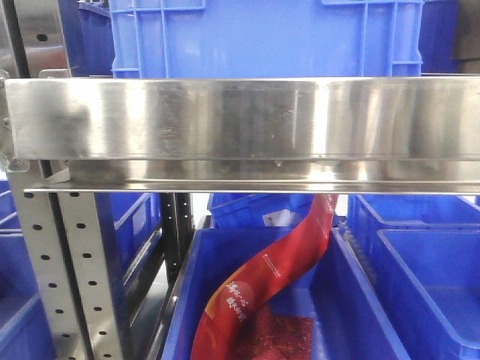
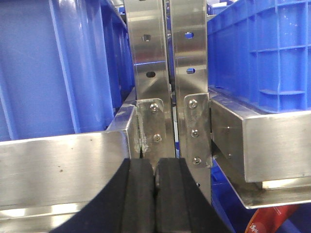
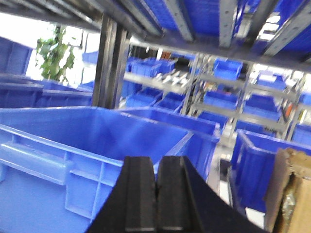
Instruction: Grab PVC pipe and place in blue bin
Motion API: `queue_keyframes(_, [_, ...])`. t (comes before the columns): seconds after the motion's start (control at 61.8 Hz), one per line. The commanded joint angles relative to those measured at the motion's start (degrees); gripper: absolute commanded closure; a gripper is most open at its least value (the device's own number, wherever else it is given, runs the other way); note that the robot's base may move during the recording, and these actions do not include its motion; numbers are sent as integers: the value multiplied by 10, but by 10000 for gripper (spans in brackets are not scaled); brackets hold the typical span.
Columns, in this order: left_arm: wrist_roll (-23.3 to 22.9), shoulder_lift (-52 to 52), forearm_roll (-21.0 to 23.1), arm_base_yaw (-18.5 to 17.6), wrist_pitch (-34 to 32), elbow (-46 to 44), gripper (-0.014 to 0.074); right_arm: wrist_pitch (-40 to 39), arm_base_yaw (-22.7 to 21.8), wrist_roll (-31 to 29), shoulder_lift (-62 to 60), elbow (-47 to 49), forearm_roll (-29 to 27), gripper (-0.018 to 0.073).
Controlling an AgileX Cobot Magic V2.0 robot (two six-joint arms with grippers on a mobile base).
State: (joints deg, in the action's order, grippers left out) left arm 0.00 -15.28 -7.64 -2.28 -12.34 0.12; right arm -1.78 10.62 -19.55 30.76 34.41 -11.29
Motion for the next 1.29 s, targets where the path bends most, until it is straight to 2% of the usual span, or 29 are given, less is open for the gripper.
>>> queue_keyframes(0.0, [0, 3, 1, -3, -11, -1, 707, -53, -3, 0, -35, -38, 6, 722])
queue_keyframes(0.243, [0, 3, 1, -3, -11, -1, 707, -134, -3, 0, -110, -159, 0, 722])
queue_keyframes(0.421, [0, 3, 1, -3, -11, -1, 707, -141, -4, 0, -148, -201, -7, 725])
queue_keyframes(0.566, [0, 3, 1, -3, -11, -1, 707, -145, -30, 0, -154, -233, -24, 725])
queue_keyframes(0.777, [0, 3, 1, -3, -11, -1, 707, -209, -56, 0, -154, -288, -24, 725])
queue_keyframes(1.1, [0, 3, 1, -3, -11, -1, 707, -209, -56, 0, -201, -328, -67, 725])
queue_keyframes(1.279, [0, 3, 1, -3, -11, -1, 707, -206, -78, 0, -220, -344, -58, 727])
